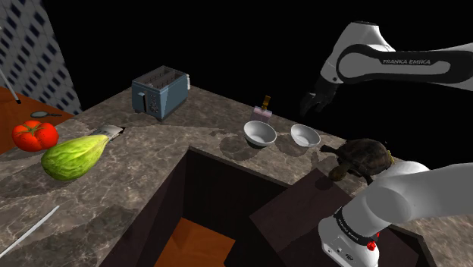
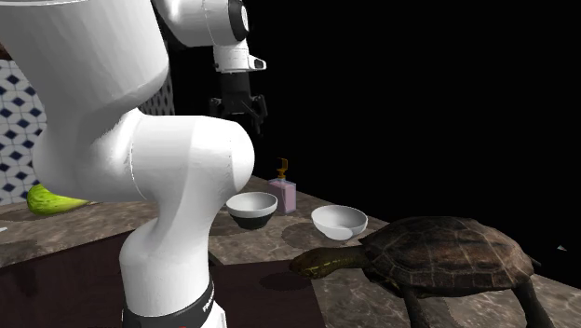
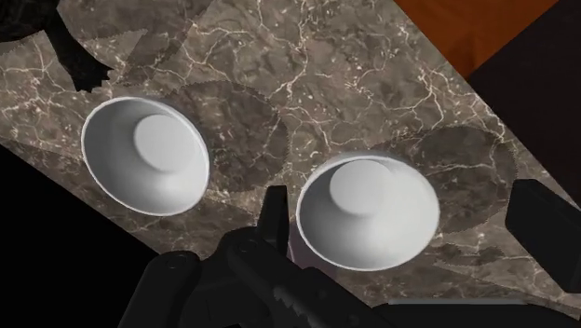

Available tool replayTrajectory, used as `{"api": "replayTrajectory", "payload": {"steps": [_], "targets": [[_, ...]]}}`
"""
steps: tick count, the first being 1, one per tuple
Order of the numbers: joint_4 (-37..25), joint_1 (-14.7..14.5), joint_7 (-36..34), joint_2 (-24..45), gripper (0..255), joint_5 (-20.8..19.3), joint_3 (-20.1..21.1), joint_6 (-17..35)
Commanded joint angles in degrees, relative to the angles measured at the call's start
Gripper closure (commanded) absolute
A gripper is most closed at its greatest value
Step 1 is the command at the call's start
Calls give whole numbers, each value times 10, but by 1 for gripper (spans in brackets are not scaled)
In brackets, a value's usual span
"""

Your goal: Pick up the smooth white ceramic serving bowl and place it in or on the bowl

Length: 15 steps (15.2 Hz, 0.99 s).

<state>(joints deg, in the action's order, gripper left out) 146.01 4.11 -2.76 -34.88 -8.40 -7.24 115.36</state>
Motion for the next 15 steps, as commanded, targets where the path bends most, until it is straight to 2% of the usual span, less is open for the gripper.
{"api": "replayTrajectory", "payload": {"steps": [1,9,15], "targets": [[10,8,14,27,0,-10,-17,41],[6,29,72,172,0,-23,-81,191],[-31,35,136,304,0,11,-124,290]]}}
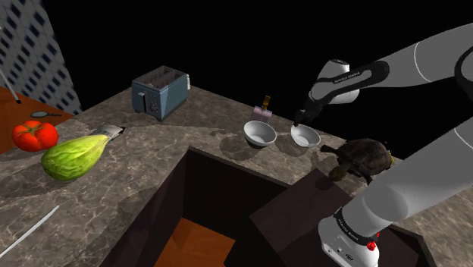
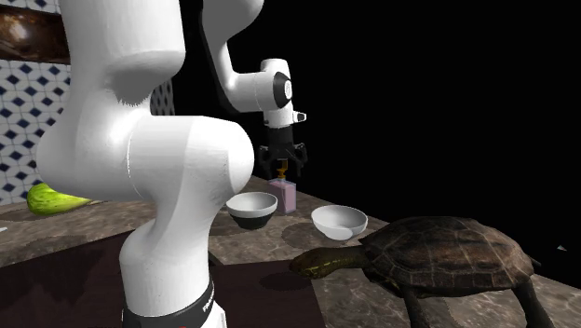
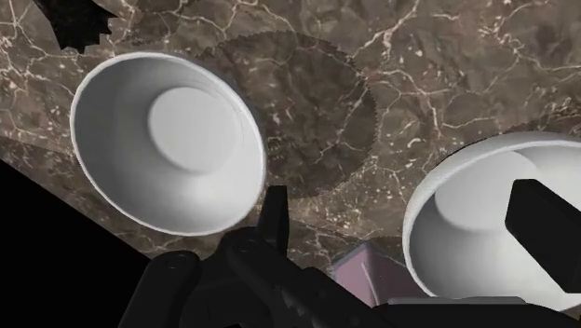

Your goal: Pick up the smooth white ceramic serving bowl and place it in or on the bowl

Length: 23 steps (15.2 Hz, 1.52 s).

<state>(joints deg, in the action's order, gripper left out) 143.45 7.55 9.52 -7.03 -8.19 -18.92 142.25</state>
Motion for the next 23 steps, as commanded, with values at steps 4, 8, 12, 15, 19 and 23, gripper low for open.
{"api": "replayTrajectory", "payload": {"steps": [4,8,12,15,19,23], "targets": [[-46,11,74,120,0,64,-21,75],[-98,40,140,214,0,130,-10,113],[-142,74,179,283,0,169,12,136],[-149,83,188,306,0,182,22,153],[-158,94,198,334,0,195,34,172],[-158,94,198,334,0,195,34,172]]}}
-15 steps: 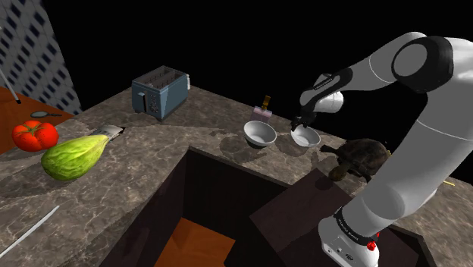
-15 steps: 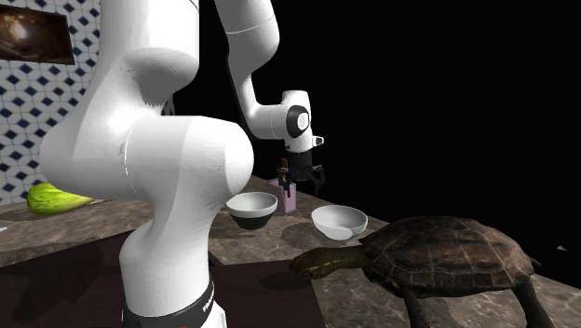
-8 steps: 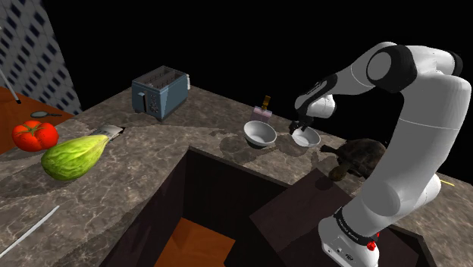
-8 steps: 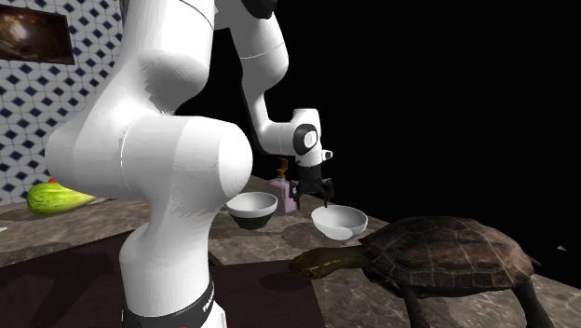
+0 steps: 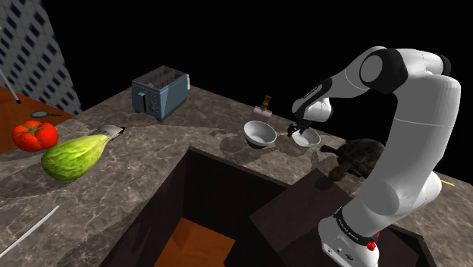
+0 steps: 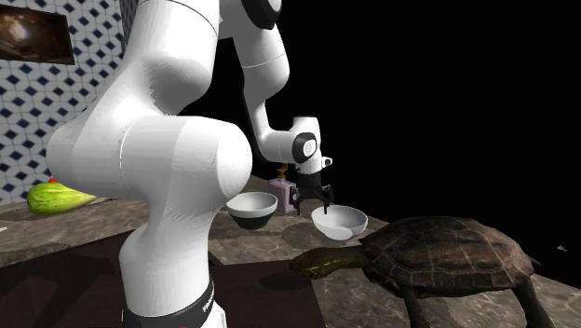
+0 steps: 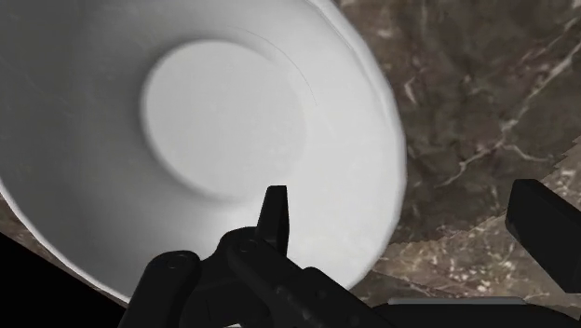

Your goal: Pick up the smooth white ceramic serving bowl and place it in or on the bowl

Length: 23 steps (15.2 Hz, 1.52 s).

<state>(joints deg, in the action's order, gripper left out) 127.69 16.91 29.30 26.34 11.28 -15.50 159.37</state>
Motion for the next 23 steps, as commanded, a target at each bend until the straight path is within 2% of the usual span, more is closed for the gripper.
{"api": "replayTrajectory", "payload": {"steps": [1,3,4,13,23], "targets": [[0,0,0,0,0,0,0,0],[0,0,0,0,0,0,0,0],[0,0,0,0,255,0,0,0],[0,0,0,0,255,0,0,0],[8,-25,-25,-70,255,-37,-32,-61]]}}
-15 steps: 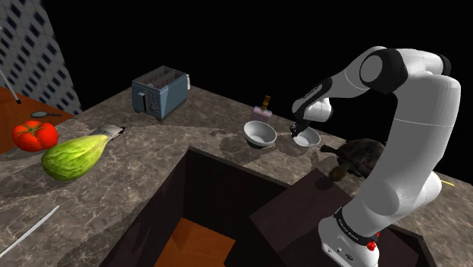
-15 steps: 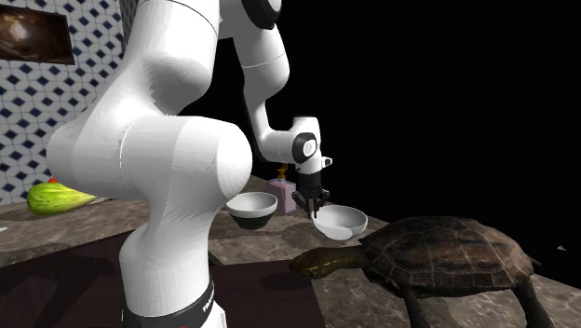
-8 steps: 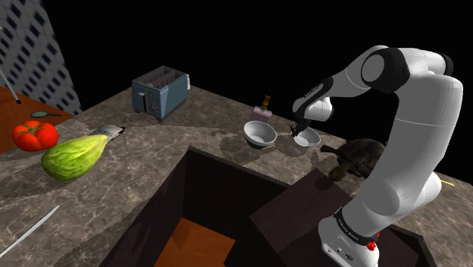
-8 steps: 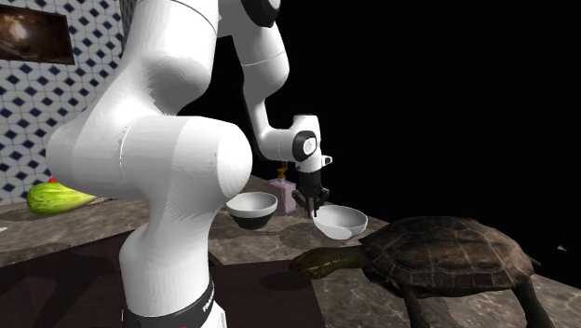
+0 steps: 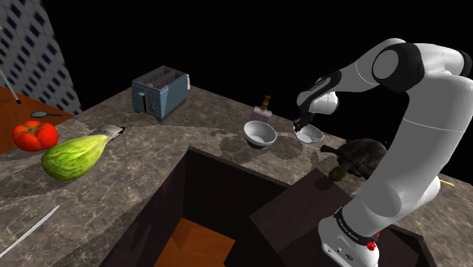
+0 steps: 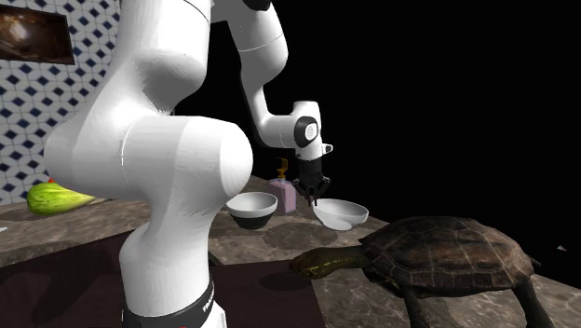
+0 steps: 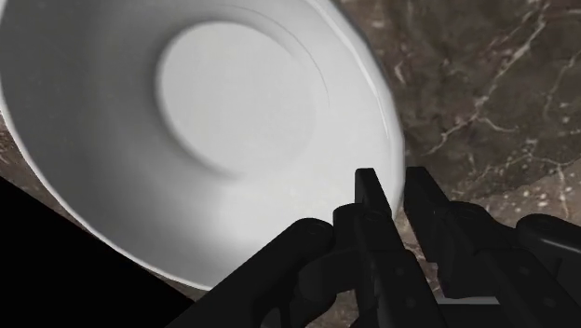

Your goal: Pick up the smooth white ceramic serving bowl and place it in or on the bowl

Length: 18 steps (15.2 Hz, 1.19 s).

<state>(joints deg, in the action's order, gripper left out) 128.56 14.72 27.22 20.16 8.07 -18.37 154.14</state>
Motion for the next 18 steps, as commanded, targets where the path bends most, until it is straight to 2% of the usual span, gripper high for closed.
{"api": "replayTrajectory", "payload": {"steps": [1,18], "targets": [[-1,-5,-6,-15,255,-9,-6,-15],[-19,-27,-46,-119,255,-72,-35,-131]]}}
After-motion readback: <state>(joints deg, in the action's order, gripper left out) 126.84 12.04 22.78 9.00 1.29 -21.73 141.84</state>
